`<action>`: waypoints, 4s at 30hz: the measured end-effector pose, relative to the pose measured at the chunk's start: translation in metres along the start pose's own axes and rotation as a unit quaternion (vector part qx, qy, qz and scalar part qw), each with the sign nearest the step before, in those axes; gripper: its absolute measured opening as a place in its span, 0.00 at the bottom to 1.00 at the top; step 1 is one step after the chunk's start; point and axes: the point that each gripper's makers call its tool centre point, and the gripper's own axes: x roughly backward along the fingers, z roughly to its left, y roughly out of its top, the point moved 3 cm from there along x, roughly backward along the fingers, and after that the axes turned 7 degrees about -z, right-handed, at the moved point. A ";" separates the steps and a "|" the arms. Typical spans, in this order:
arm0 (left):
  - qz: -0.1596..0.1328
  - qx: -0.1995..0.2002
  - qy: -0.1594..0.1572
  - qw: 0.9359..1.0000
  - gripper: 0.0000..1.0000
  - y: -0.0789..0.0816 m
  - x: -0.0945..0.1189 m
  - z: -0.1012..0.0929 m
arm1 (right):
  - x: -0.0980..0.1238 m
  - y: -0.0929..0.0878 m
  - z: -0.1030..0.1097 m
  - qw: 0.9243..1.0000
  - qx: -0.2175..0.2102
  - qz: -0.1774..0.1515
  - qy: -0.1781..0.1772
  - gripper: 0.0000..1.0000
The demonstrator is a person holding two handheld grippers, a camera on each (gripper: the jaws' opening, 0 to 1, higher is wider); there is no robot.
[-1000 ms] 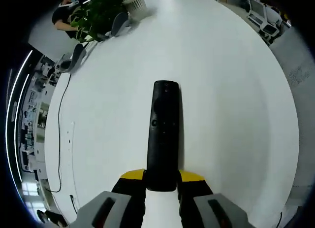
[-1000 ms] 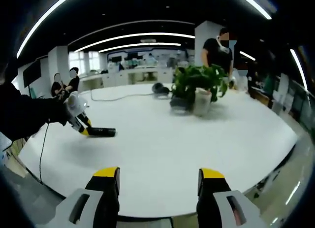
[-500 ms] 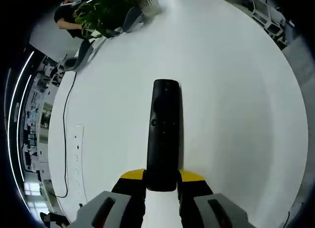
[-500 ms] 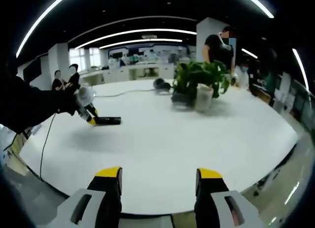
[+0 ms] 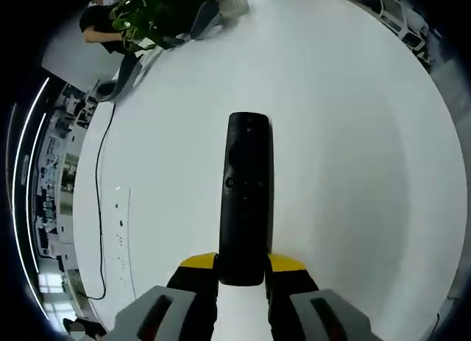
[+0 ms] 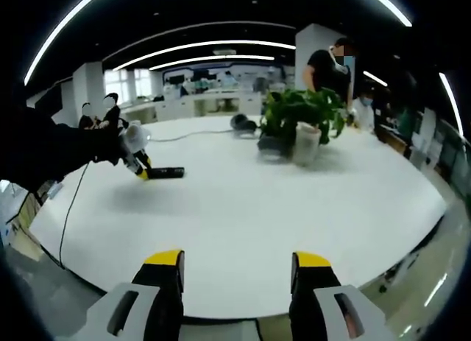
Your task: Press the specified remote control buttons in sequence, fully releasing each button before pressing the next.
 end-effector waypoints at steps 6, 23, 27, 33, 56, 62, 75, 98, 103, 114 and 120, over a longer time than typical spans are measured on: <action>-0.009 0.015 -0.014 1.000 0.24 -0.002 -0.001 0.001 | 0.000 0.000 0.000 1.000 0.000 -0.001 0.001 0.56; -0.041 0.110 0.100 0.988 0.43 -0.011 0.008 0.008 | 0.001 0.004 0.002 1.000 -0.007 -0.014 0.007 0.58; -0.070 0.154 0.119 0.978 0.53 -0.011 0.018 0.007 | 0.002 0.006 0.002 1.000 -0.008 -0.021 0.005 0.62; -0.128 0.189 0.146 0.963 0.63 -0.007 0.056 -0.011 | 0.002 0.011 0.001 0.999 -0.008 -0.039 0.004 0.67; -0.225 0.290 0.193 0.910 0.91 -0.026 0.144 -0.109 | 0.007 0.022 -0.003 0.996 -0.002 -0.084 -0.020 0.92; -0.265 0.338 0.212 0.878 0.96 -0.029 0.173 -0.126 | 0.009 0.025 -0.007 0.995 -0.009 -0.098 -0.031 0.99; -0.318 0.412 0.240 0.819 0.97 -0.031 0.219 -0.193 | 0.008 0.024 -0.005 0.995 -0.009 -0.095 -0.023 0.95; -0.296 0.439 0.352 0.772 0.94 -0.049 0.259 -0.252 | 0.011 0.028 -0.001 0.994 -0.020 -0.107 -0.004 0.84; -0.285 0.434 0.363 0.773 0.93 -0.054 0.259 -0.252 | 0.011 0.027 0.000 0.994 -0.020 -0.105 -0.001 0.80; -0.274 0.446 0.345 0.779 0.96 -0.056 0.251 -0.256 | 0.012 0.026 0.001 0.994 -0.022 -0.108 0.006 0.74; -0.269 0.450 0.335 0.783 0.97 -0.055 0.247 -0.258 | 0.012 0.024 0.002 0.995 -0.017 -0.100 0.007 0.70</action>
